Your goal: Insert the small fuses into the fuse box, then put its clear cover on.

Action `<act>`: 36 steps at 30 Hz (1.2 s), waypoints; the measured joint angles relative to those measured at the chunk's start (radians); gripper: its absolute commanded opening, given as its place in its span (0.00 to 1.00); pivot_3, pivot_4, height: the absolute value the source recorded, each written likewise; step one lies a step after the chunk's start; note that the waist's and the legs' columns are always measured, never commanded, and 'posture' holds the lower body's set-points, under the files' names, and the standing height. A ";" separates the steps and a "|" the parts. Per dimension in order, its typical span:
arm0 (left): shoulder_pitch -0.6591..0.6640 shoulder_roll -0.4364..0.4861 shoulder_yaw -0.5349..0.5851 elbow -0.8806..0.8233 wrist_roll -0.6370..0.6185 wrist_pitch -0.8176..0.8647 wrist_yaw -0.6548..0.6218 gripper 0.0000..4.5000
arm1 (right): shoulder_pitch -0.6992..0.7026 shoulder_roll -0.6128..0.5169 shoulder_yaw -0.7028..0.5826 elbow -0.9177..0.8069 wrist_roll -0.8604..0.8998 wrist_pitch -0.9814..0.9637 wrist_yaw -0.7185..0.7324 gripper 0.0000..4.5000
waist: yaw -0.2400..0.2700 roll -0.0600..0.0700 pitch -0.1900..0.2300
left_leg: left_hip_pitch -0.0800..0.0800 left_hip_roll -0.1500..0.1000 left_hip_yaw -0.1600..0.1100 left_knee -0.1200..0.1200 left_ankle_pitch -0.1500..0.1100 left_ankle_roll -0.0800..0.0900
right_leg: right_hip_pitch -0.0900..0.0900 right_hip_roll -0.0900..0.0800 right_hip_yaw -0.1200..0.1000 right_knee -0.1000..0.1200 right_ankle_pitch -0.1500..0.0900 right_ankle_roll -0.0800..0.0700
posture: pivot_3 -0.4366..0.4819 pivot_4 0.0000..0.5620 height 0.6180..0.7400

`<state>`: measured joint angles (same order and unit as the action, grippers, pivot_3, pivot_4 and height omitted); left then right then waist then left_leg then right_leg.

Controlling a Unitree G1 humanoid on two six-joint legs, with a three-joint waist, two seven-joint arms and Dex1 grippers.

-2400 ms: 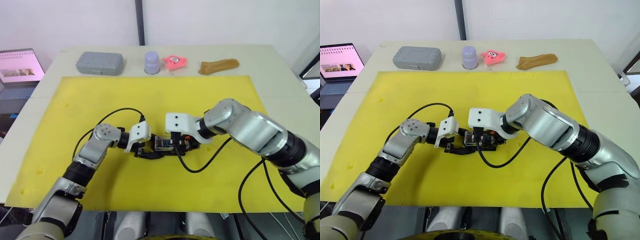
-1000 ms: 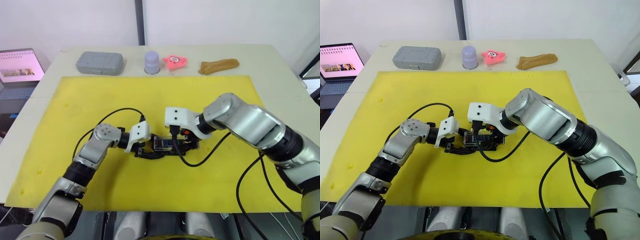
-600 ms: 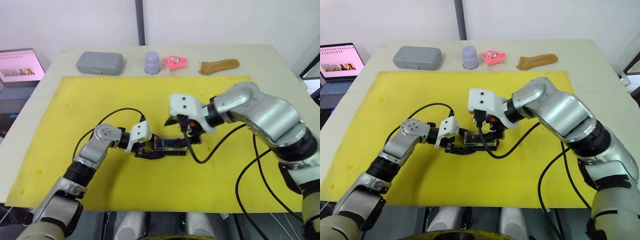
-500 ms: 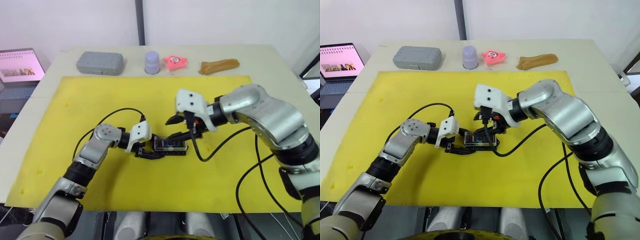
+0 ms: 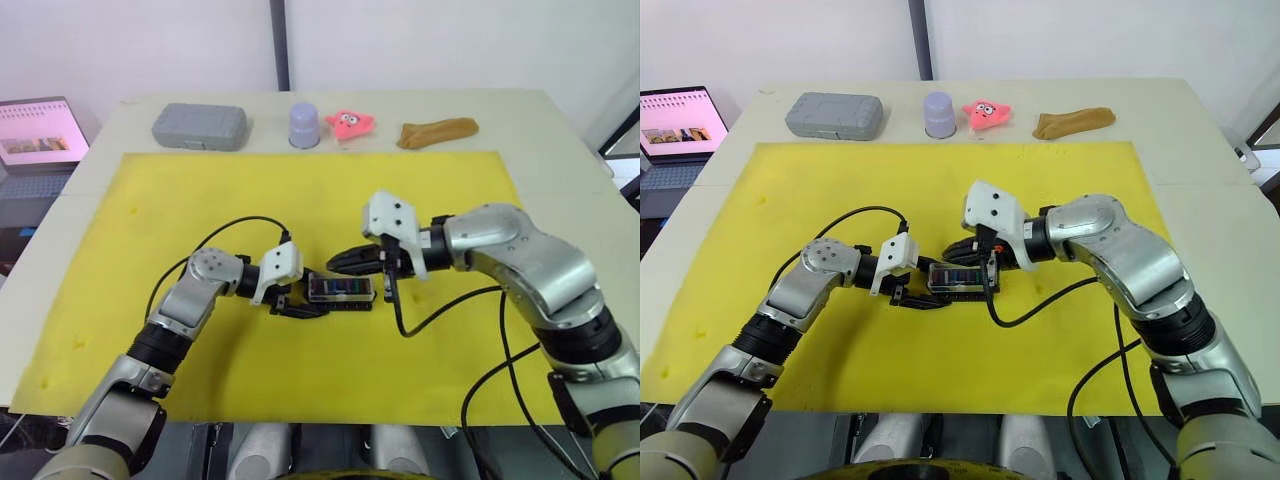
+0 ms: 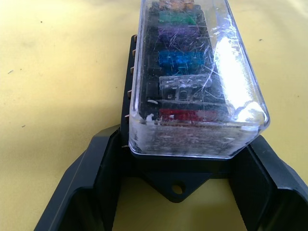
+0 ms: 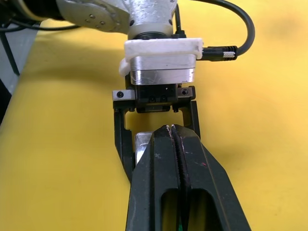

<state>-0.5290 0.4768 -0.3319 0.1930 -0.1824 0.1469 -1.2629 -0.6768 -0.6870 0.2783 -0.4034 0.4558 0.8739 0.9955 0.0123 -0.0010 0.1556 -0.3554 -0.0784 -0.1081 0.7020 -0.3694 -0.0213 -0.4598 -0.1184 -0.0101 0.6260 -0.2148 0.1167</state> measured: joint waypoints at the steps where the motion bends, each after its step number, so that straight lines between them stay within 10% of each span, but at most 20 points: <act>1: 0.000 0.000 0.000 0.000 0.000 0.001 0.000 0.57 | 0.011 -0.002 0.006 0.007 -0.003 0.000 0.002 0.01 | 0.000 0.000 0.000 | 0.000 0.000 0.000 0.000 0.000 0.000 | 0.000 0.000 0.000 0.000 0.000 0.000 | 0.48 0.27 1.00; 9: 0.006 0.001 -0.007 0.001 0.024 0.006 0.010 0.57 | 0.069 -0.050 0.156 0.044 -0.137 -0.139 0.034 0.01 | -0.002 0.000 -0.004 | 0.015 0.001 -0.001 -0.004 0.000 0.001 | 0.017 0.003 -0.001 -0.007 0.000 0.000 | 0.48 0.27 1.00; 22: 0.006 0.012 -0.005 -0.018 0.018 0.017 0.002 0.57 | 0.045 -0.030 0.023 0.095 -0.065 -0.031 0.029 0.01 | -0.002 0.000 -0.003 | 0.014 0.003 -0.001 -0.004 -0.001 0.002 | 0.017 0.004 -0.001 -0.010 0.000 0.000 | 0.48 0.27 1.00; 26: 0.013 0.040 -0.006 -0.045 0.020 0.015 -0.006 0.98 | 0.032 -0.083 -0.046 0.058 -0.025 -0.004 0.042 0.00 | -0.003 0.000 -0.003 | 0.014 0.003 -0.001 -0.005 -0.001 0.002 | 0.017 0.004 -0.001 -0.010 0.000 0.000 | 0.48 0.27 1.00; 30: 0.027 0.084 -0.003 -0.081 0.020 0.015 -0.013 0.99 | 0.033 -0.129 -0.075 0.026 -0.001 0.002 0.062 0.00 | -0.003 0.000 -0.003 | 0.014 0.003 -0.001 -0.005 -0.001 0.002 | 0.017 0.004 -0.001 -0.010 0.000 0.000 | 0.48 0.27 1.00; 36: 0.156 0.274 0.135 -0.224 -0.057 0.090 -0.029 1.00 | 0.092 -0.294 -0.150 -0.011 0.010 -0.024 0.123 0.53 | -0.006 0.001 -0.001 | 0.013 0.004 -0.001 -0.006 -0.002 0.002 | 0.016 0.004 -0.001 -0.011 0.000 0.000 | 0.48 0.27 1.00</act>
<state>-0.3727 0.7508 -0.1968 -0.0314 -0.2390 0.2367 -1.2922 -0.5849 -0.9812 0.1281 -0.4143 0.4656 0.8496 1.1188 0.0066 -0.0002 0.1546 -0.3425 -0.0742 -0.1091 0.6960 -0.3710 -0.0189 -0.4442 -0.1147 -0.0111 0.6152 -0.2148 0.1168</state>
